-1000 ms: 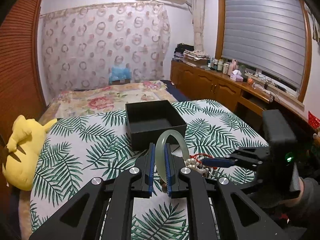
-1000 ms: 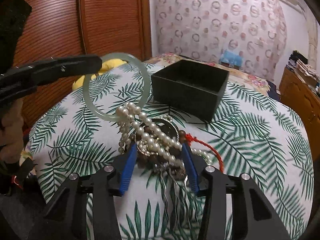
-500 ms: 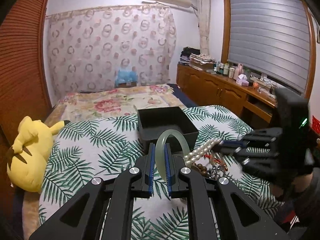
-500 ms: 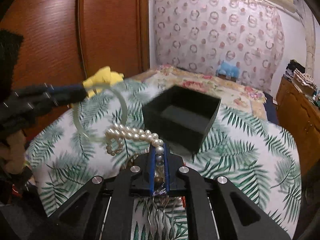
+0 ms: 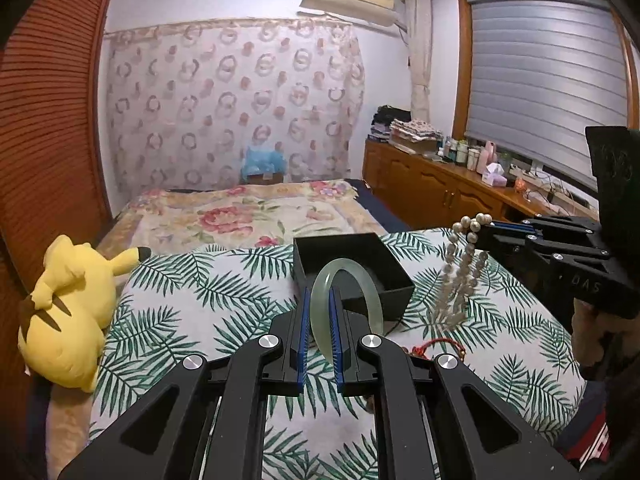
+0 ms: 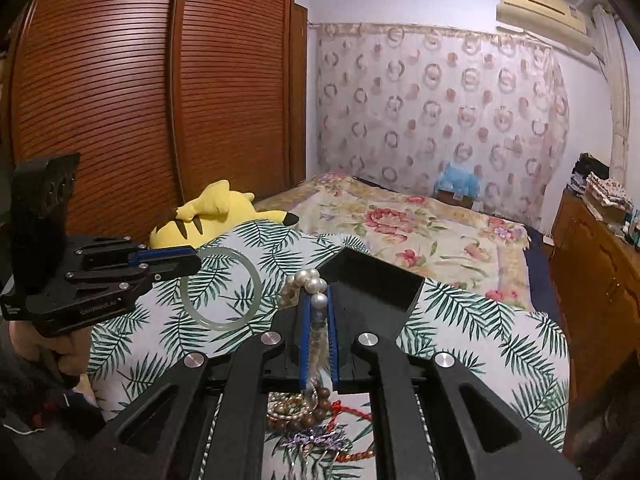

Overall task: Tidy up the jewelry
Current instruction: 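Lower the jade bangle into the black box with the left tool while the right tool drops the pearls in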

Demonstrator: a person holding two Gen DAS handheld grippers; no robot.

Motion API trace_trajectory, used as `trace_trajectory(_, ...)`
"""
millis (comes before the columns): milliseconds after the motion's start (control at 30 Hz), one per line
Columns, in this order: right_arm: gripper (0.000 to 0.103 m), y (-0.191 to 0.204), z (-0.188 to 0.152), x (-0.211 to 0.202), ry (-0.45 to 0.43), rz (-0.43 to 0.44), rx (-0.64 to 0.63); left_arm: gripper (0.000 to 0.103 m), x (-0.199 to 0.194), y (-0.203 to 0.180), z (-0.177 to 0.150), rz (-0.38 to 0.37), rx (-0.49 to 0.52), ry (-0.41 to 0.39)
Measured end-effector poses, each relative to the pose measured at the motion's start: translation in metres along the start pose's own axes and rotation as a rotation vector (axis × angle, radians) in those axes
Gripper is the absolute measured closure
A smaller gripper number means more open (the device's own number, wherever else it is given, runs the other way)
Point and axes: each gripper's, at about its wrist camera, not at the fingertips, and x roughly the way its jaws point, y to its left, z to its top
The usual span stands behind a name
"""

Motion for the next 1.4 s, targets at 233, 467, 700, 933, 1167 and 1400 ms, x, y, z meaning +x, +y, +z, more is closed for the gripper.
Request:
trace_trajectory(233, 0.094, -0.018, 0.015, 0.010, -0.021, -0.021, 0.008, 0.095, 0.021, 0.004, 0.008, -0.002, 0.005, 0.021)
trace_trajectory(467, 0.094, -0.035, 0.031, 0.032, -0.032, -0.015, 0.005, 0.095, 0.057, 0.007, 0.018, -0.012, 0.012, 0.051)
trace_trajectory(700, 0.094, -0.056, 0.034, 0.064, 0.000, -0.009, 0.016, 0.095, 0.083, 0.007, 0.031, -0.021, 0.019, 0.069)
trace_trajectory(933, 0.094, -0.070, 0.011, 0.097, 0.071, 0.043, 0.086, 0.095, 0.103, 0.010, 0.037, -0.026, 0.029, 0.102)
trace_trajectory(1167, 0.093, -0.081, -0.017, 0.125, 0.142, 0.070, 0.143, 0.095, 0.132, 0.009, 0.042, -0.036, 0.045, 0.142)
trace_trajectory(1400, 0.087, -0.088, -0.024, 0.127, 0.148, 0.062, 0.159, 0.095, 0.159, 0.010, 0.047, -0.035, 0.056, 0.179)
